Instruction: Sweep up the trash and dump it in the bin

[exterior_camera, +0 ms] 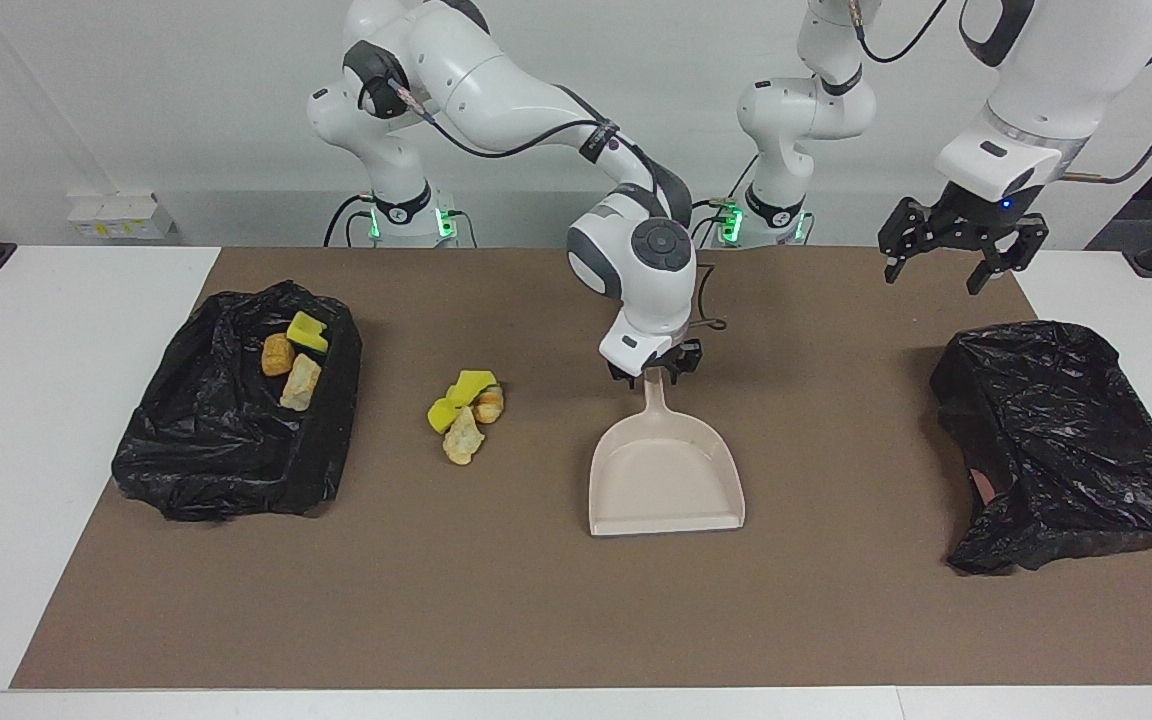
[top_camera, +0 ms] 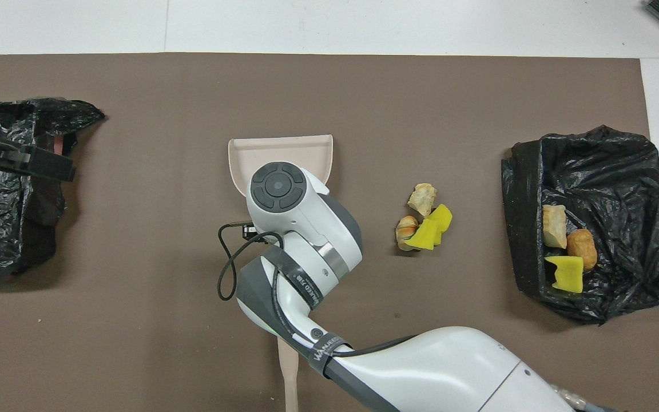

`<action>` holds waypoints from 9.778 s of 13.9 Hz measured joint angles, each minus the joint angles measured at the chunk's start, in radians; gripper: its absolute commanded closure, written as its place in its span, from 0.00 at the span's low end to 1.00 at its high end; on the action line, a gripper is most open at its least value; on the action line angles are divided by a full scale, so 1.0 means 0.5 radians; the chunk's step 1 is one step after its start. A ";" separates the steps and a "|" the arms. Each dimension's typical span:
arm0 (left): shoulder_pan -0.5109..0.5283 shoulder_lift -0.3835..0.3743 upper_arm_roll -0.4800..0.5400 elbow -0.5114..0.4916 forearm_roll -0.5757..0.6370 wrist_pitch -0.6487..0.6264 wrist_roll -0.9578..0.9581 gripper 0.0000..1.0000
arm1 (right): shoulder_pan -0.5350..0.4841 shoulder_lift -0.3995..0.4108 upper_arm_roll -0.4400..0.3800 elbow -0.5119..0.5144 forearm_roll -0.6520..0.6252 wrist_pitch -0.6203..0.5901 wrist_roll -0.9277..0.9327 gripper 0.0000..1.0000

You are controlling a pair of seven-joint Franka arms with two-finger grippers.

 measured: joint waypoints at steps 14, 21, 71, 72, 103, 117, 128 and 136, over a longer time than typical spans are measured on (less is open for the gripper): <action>-0.100 0.177 -0.612 -0.707 0.001 0.857 -0.741 0.00 | 0.487 -1.108 0.055 -1.482 0.397 0.255 0.013 0.00; -0.225 0.390 -0.750 -0.922 0.209 1.205 -1.153 0.10 | 0.545 -1.100 0.051 -1.670 0.400 0.441 0.019 0.00; -0.197 0.167 -0.864 -1.177 0.339 0.974 0.904 1.00 | -0.773 -0.923 0.037 -1.411 -0.407 -0.126 -0.968 1.00; -0.197 0.161 -0.864 -1.182 0.339 0.974 0.902 1.00 | -0.743 -0.923 0.037 -1.409 -0.329 -0.126 -0.968 1.00; -0.197 0.039 -1.007 -1.318 0.345 0.926 0.927 1.00 | -0.547 -1.014 0.037 -1.490 0.430 -0.165 -1.164 1.00; -0.174 -0.177 -0.439 -1.319 0.351 0.869 1.894 1.00 | -0.330 -1.357 0.053 -1.371 0.405 -0.507 -0.264 1.00; -0.151 -0.420 0.774 -1.309 0.311 0.773 2.756 1.00 | 0.277 -1.006 0.068 -1.510 0.462 0.108 0.194 1.00; -0.097 -0.120 1.406 -0.858 0.259 1.093 3.398 1.00 | 0.266 -0.984 0.063 -1.534 0.462 0.195 0.193 0.08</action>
